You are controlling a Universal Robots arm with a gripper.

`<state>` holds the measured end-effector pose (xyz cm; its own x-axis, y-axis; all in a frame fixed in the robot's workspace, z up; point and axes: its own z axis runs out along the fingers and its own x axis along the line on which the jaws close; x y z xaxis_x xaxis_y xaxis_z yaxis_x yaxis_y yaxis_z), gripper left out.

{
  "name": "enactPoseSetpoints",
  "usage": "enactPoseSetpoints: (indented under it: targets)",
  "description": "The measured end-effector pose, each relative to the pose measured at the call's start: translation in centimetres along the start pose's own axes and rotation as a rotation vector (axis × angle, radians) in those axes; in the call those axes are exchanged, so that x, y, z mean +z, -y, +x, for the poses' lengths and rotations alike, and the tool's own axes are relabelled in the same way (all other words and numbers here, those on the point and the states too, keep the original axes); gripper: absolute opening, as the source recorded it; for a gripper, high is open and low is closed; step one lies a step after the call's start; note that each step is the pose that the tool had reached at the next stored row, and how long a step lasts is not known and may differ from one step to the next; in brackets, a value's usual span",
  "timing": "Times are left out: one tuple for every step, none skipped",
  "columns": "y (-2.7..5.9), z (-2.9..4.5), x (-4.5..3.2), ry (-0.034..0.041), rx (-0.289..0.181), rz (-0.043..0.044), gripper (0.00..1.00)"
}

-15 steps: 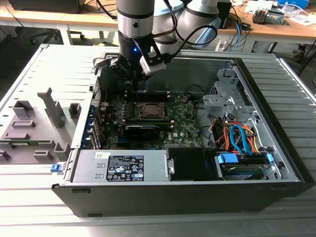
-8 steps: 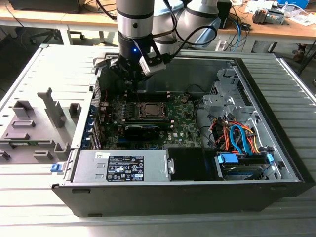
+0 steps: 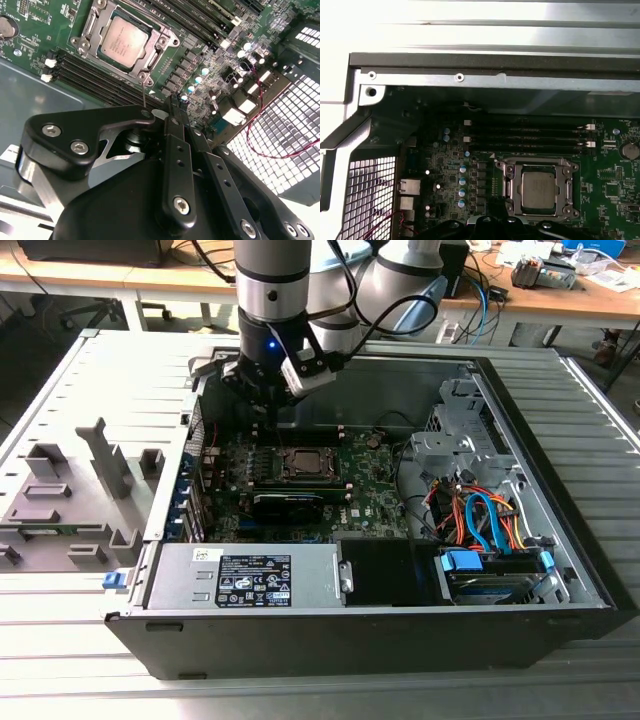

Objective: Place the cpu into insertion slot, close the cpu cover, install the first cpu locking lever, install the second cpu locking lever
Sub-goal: 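Install the first cpu locking lever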

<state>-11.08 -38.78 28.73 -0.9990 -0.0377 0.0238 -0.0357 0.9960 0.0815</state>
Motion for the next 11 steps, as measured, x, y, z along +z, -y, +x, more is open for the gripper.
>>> enactPoseSetpoints:
  targets:
    - [-0.03, 0.04, 0.03, 0.0002, 0.000, -0.0002, 0.11]
    - [-0.06, 0.10, 0.03, 0.0001, 0.000, -0.0001, 0.11]
    - [-0.07, 0.12, 0.02, 0.0000, 0.000, 0.0000, 0.11]
    - [-0.08, 0.13, 0.03, -0.0001, 0.000, 0.0000, 0.11]
    - [-0.10, 0.14, 0.04, 0.0000, 0.000, -0.0001, 0.11]
    - [-0.11, 0.15, 0.04, 0.0000, 0.000, -0.0001, 0.11]
    - [-0.17, 0.29, 0.13, -0.0001, 0.000, 0.0018, 0.11]
    - [-0.15, 0.28, 0.40, -0.0001, 0.000, 0.0018, 0.11]
    - [-0.15, 0.28, 0.41, -0.0001, 0.000, 0.0018, 0.11]
    - [-0.14, 0.28, 0.42, -0.0001, 0.000, 0.0018, 0.11]
    - [-0.14, 0.28, 0.44, -0.0001, 0.000, 0.0018, 0.11]
